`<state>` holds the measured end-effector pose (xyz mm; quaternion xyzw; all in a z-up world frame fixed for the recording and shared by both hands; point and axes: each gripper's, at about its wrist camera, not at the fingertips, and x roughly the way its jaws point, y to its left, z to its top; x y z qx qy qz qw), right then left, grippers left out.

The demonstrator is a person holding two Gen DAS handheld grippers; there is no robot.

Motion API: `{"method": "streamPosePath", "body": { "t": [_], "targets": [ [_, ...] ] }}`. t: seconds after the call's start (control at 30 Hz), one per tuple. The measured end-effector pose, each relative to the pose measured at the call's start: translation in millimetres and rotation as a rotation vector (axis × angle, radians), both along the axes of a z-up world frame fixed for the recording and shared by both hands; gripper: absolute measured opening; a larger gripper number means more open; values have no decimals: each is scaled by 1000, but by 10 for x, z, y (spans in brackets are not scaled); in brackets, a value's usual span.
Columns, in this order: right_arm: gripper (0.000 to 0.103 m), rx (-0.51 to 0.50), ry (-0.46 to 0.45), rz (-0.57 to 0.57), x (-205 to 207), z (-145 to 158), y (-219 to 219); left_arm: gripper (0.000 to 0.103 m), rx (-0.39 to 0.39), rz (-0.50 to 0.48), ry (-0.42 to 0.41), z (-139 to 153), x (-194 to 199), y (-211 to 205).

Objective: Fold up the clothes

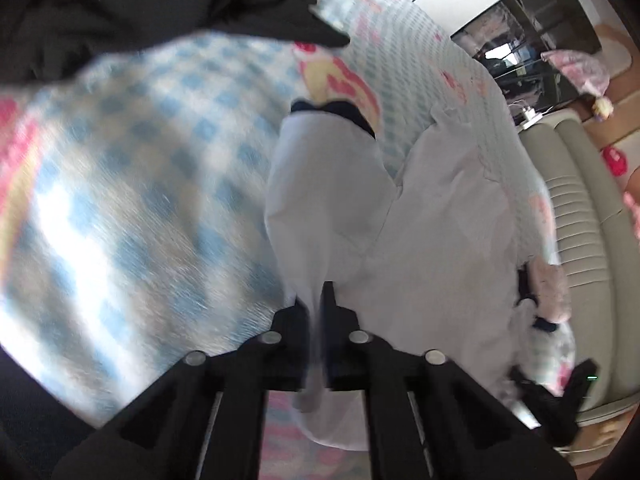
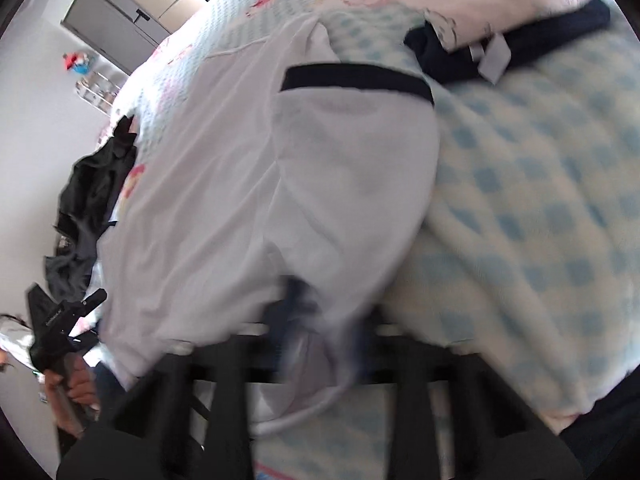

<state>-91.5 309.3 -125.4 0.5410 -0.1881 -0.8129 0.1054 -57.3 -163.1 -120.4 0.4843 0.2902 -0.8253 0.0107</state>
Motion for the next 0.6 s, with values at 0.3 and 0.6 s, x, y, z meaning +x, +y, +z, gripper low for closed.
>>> {"method": "streamPosePath", "body": {
  "t": [0.3, 0.6],
  "targets": [
    [6, 102, -21, -107, 439, 27, 419, 6, -115, 42, -36, 90, 209, -74],
    [10, 12, 111, -76, 727, 367, 328, 24, -71, -239, 131, 323, 394, 605]
  ]
}}
